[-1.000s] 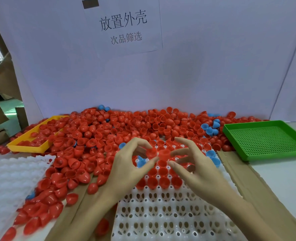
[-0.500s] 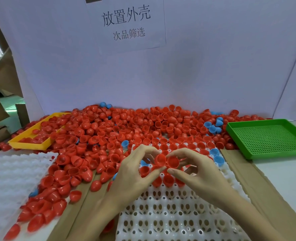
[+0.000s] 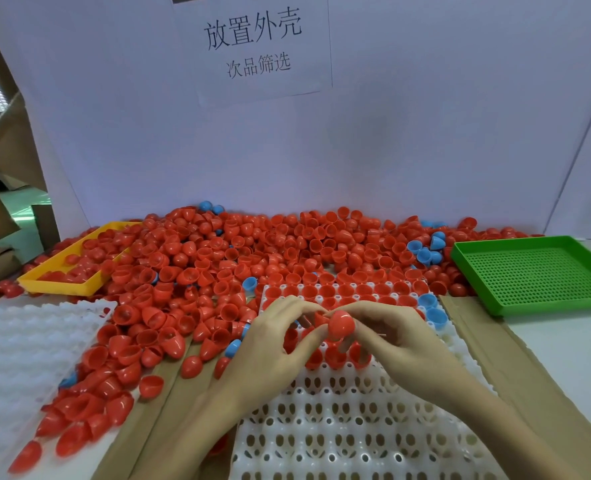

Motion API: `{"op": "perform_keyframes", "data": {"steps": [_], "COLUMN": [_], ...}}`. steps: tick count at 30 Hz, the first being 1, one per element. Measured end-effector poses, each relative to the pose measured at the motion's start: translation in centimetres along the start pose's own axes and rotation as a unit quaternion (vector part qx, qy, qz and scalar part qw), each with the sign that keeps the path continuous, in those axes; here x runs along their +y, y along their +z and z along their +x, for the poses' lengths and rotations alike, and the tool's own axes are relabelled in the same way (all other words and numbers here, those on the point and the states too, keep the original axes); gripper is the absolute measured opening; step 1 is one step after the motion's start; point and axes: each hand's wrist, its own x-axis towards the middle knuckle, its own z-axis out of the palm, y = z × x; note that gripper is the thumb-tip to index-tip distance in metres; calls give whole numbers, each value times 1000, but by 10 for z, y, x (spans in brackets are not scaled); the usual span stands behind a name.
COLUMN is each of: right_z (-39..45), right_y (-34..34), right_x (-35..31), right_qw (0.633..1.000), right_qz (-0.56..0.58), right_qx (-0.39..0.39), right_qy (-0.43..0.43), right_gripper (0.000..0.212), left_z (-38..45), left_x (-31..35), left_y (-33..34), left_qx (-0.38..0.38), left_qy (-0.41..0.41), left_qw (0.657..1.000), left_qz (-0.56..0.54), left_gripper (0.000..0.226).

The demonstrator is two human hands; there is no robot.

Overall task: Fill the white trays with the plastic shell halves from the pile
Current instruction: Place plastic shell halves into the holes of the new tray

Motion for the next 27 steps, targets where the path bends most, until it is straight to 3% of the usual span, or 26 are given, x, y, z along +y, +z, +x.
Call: {"op": "perform_keyframes", "data": {"steps": [11,16,22,27], "right_z": [-1,-2,0,3], "right_y": [-14,-17,-16,-29], "right_x": [-5,-2,1,13], "right_qw": [988,989,993,987], "right_qz": [113,68,69,-130], "right_qx": [-66,-82,-46,62], "right_qy": [84,101,86,70], "right_gripper": [30,20,14,9], "left_z": [0,-2,-3,2], "left_x": [1,2,5,1], "left_y": [0,0,0,-9], "left_qx": [0,-5,-10,18], "left_qy": [13,13,4,-20], "left_qw": [1000,1000,1000,999], "left_qz": [11,26,18,29], "left_gripper": [24,29,33,27]}}
